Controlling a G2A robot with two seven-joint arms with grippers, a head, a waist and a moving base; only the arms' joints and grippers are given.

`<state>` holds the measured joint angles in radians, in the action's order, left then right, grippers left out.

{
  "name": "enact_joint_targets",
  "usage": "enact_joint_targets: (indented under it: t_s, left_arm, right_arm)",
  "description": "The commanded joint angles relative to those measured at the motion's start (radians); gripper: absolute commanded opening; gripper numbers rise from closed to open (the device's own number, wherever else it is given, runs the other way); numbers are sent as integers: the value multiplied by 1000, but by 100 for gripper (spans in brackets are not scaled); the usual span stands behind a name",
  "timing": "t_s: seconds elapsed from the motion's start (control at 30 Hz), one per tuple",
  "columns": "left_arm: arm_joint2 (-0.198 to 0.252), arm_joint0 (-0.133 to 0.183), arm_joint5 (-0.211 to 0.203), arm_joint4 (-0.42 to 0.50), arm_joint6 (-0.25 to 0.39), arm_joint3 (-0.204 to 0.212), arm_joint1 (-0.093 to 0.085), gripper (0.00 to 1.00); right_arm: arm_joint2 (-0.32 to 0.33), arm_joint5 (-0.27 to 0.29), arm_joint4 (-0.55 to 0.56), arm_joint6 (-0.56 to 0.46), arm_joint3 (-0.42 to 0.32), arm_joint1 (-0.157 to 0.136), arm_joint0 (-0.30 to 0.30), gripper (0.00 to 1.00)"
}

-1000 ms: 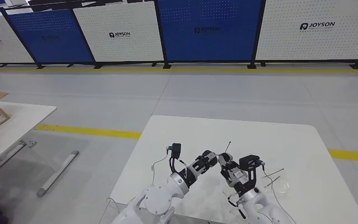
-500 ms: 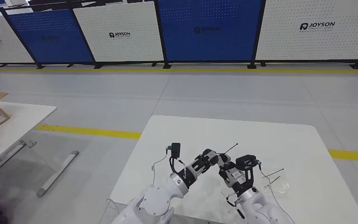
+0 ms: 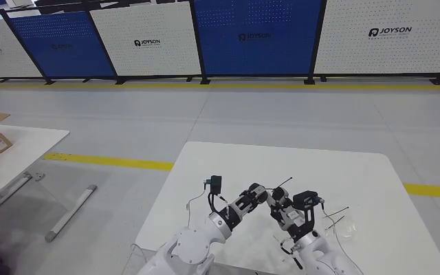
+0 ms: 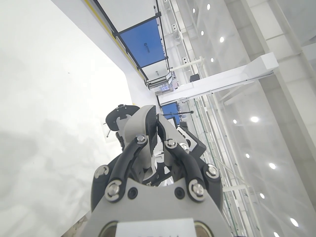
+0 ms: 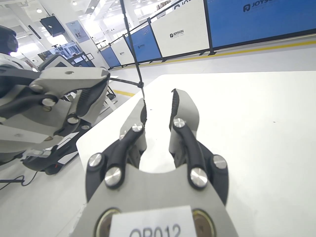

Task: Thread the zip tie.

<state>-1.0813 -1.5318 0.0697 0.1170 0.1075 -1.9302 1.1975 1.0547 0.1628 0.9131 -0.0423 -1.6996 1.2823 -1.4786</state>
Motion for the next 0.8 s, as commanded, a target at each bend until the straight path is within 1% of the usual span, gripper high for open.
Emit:
enact_joint_targets:
  t_s: [0.0, 0.27, 0.47, 0.57, 0.77]
  left_arm:
    - [2, 1, 1, -3, 1, 0, 0, 0]
    - [5, -1, 9, -22, 8, 3, 0, 0]
    - [4, -6, 6, -27, 7, -1, 0, 0]
    - [5, -6, 8, -33, 6, -1, 0, 0]
    - [8, -3, 14, -36, 2, 1, 2, 0]
  right_arm:
    - [1, 0, 1, 0, -1, 0, -1, 33]
    - [4, -5, 8, 11, -15, 1, -7, 31]
    - [10, -4, 9, 18, -22, 2, -12, 20]
    - [11, -2, 11, 20, -22, 2, -13, 18]
    - [14, 3, 16, 21, -24, 3, -14, 20]
